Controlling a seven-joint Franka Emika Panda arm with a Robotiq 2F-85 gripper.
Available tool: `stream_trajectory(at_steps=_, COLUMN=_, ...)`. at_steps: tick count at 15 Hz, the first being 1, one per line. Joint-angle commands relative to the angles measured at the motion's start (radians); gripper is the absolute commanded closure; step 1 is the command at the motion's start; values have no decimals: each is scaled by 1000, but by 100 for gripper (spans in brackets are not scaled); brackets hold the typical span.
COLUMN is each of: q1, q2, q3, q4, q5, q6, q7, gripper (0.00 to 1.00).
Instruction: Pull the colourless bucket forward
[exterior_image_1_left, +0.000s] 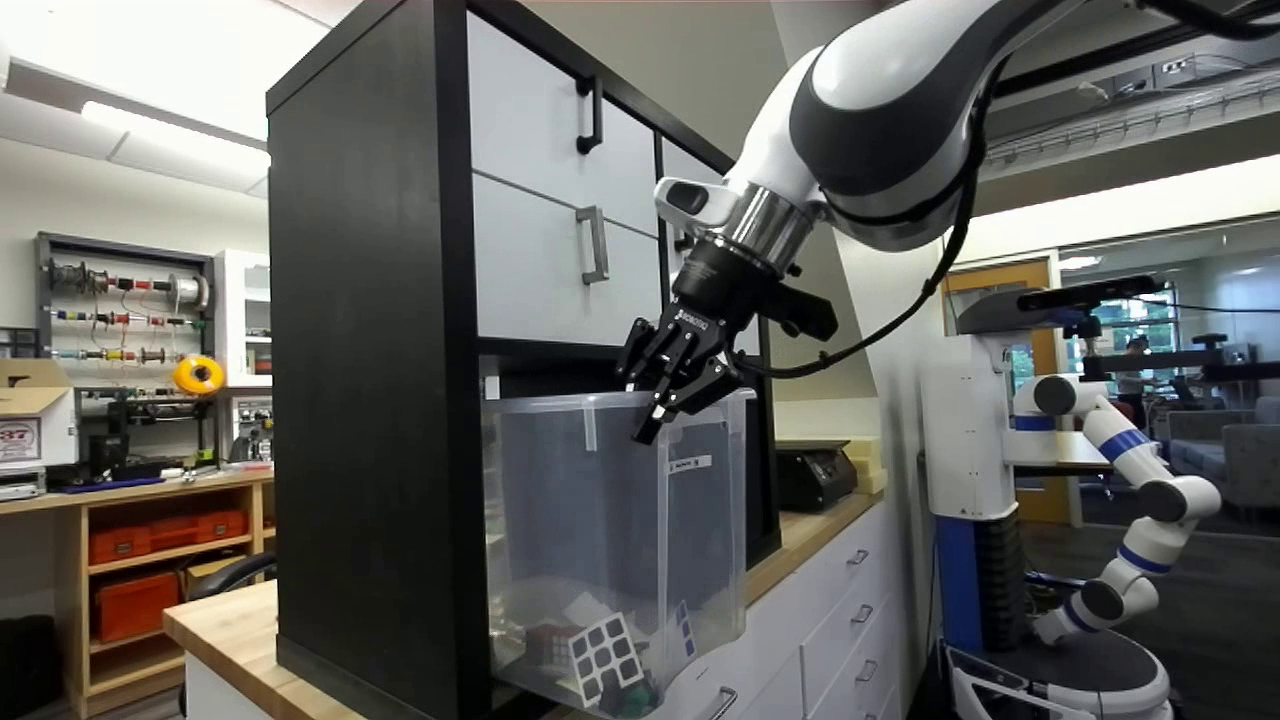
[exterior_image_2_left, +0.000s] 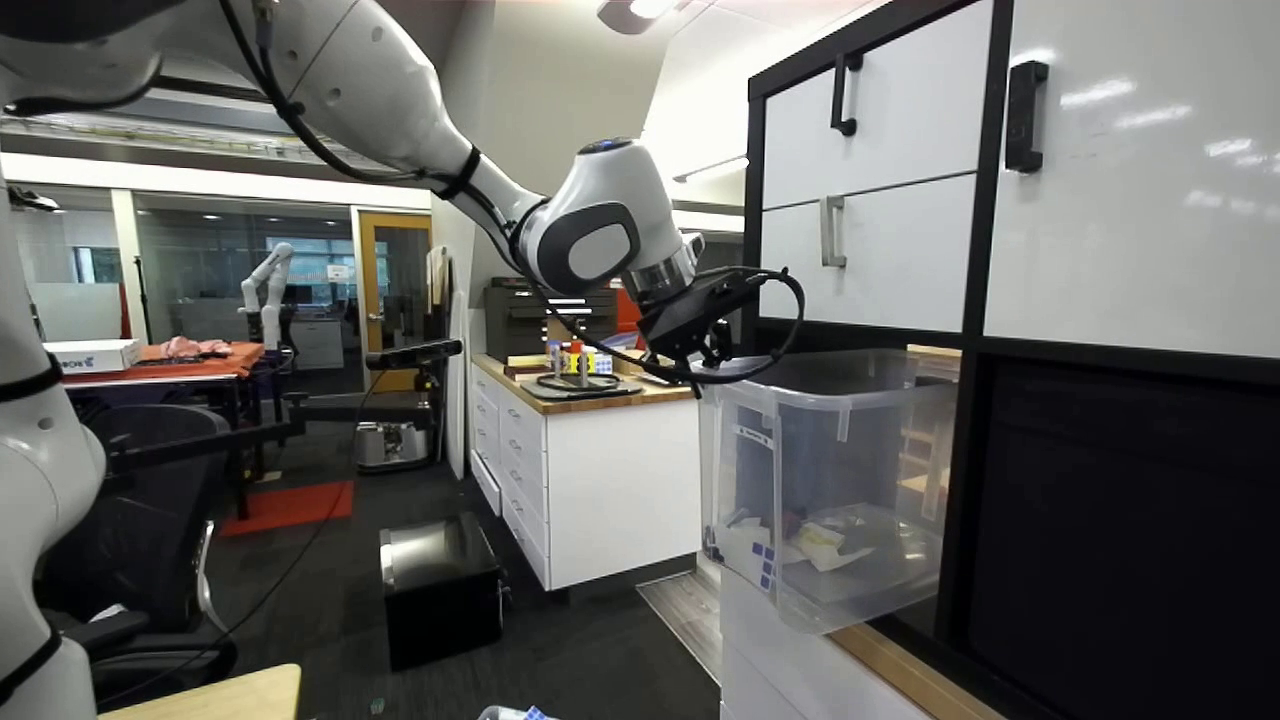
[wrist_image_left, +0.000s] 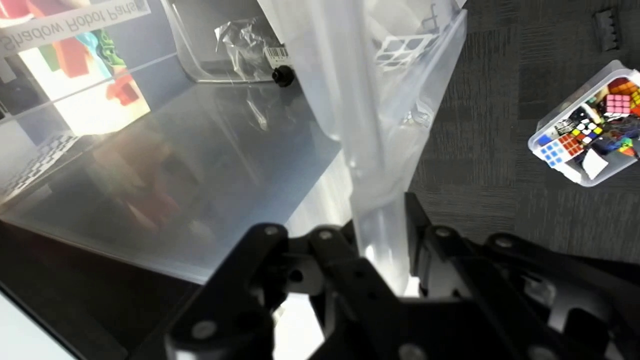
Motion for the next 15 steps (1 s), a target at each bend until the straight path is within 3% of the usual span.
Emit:
stream_trajectory(at_steps=1, q1=1, q2=-159, q3=-13, q4=-128, q5=70, q6=-36, q7=-81, gripper=97)
stream_trajectory(at_steps=2, q1=2, q2=-182, q3=-17, q4=-150, q5=76, q6=-45, q7=-90, gripper=97)
stream_trajectory(at_steps=3, q1=58, q2=-200, q3=-74, q4=-166, q5=59, q6=-54, q7=-78, gripper=97)
stream_trajectory(at_steps=4, q1=67, q2=-217, q3=-85, q4=-183, q5=48, q6=-58, q7=-72, gripper=63)
stream_trajectory(at_steps=6, q1=95, q2=-248, q3=-115, q4=-211, q5=34, q6=-60, q7=-63, gripper=56)
stream_trajectory(at_steps=15, q1=158, q2=-334, q3=-194, q4=-241, q5=8, q6=-84, q7=-26, gripper=1)
